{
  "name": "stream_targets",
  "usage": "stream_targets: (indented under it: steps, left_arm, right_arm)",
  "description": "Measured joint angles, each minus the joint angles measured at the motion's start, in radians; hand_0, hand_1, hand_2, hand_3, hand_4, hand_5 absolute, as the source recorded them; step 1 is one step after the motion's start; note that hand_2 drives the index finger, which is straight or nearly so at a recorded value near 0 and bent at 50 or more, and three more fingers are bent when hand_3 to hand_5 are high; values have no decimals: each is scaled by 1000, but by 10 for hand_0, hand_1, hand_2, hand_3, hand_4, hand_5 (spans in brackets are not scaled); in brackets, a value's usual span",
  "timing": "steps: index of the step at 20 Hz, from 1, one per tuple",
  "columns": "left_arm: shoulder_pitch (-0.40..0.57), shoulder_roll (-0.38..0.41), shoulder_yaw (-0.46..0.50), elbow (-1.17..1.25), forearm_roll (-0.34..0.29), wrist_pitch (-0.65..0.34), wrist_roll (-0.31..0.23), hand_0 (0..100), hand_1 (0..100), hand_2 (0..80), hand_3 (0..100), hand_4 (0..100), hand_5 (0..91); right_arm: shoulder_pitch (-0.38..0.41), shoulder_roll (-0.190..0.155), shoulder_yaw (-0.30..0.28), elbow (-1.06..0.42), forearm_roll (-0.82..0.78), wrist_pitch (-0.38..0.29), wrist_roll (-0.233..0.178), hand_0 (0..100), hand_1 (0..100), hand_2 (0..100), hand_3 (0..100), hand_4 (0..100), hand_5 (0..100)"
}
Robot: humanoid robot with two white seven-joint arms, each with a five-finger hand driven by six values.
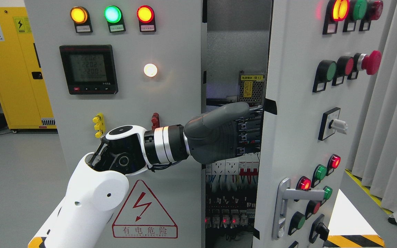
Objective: Open door with both hands
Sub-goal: 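Push the door edge outward with the left hand, swinging it open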
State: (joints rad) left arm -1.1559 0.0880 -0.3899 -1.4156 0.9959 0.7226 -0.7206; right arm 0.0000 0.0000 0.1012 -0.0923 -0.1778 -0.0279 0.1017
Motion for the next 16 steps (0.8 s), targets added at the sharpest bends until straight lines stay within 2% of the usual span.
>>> stream_targets:
  steps: [16]
  left_arm:
    - [-7, -90, -12, 17, -12, 1, 2, 120, 556, 0, 0, 0, 0]
  right_arm:
    - [0, 0, 0, 0, 0, 0, 0, 0, 500, 40, 0, 0, 0]
